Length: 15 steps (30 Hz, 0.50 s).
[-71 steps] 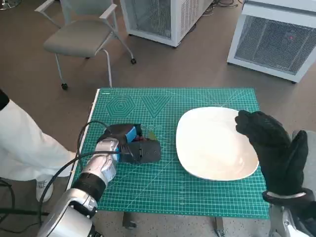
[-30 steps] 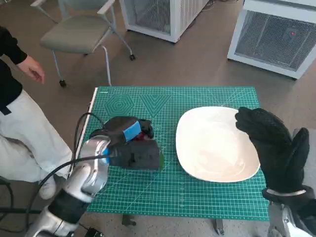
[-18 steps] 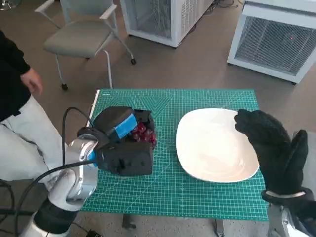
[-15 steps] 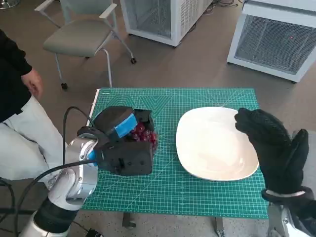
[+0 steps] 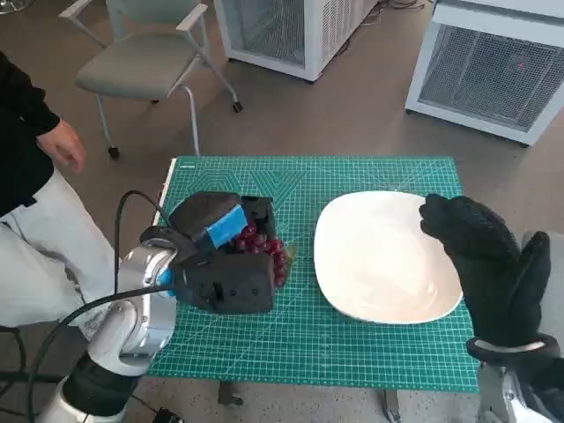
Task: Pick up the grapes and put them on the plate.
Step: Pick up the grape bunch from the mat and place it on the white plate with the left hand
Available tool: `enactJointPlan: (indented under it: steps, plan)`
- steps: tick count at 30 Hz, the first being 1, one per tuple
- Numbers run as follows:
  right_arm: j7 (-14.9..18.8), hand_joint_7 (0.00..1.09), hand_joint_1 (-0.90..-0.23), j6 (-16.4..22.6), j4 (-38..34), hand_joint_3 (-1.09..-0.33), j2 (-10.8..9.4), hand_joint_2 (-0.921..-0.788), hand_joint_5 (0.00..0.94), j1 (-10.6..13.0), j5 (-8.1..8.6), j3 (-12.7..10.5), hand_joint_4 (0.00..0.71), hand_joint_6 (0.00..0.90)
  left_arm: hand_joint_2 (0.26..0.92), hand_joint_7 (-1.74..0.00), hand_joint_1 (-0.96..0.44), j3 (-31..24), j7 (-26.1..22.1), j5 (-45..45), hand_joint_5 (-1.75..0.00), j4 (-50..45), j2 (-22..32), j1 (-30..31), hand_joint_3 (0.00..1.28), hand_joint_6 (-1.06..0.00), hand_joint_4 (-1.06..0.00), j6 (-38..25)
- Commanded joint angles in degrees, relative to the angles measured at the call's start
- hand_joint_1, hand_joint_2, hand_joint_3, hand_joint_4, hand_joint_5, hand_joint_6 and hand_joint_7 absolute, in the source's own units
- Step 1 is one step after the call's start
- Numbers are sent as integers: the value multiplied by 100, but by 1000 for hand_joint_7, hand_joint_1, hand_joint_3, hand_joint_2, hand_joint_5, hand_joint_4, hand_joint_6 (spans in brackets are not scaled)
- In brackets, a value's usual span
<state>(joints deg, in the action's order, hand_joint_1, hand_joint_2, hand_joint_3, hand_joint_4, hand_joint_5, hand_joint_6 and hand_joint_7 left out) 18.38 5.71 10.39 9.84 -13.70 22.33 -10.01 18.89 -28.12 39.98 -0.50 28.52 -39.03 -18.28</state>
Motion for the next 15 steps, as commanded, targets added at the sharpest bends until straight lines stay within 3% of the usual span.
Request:
enactJointPlan:
  steps: [1,6,10,15]
  plan:
    - [-54,1035,-338,-50,-40,-602,-35,-921,884,136,-24,-4,426,225,662,-1024,5,-77,-76,-54,-1391,-150,-89,-259,526,-716,-656,-44]
    - [-83,1034,-337,-27,-47,-602,-45,-921,883,142,-58,4,426,226,753,-894,6,-56,-145,-92,-1355,-127,-191,-469,336,-752,-696,-59]
    - [-92,1032,-334,-11,-46,-603,-49,-921,882,144,-76,8,427,227,837,-913,3,-12,-230,-90,-1246,-63,-333,-780,158,-740,-752,-83]
    - [-95,1030,-333,-10,-17,-603,-46,-921,881,158,-72,6,428,228,878,-866,4,115,-358,-45,-1279,206,-598,-1451,87,-758,-731,-134]
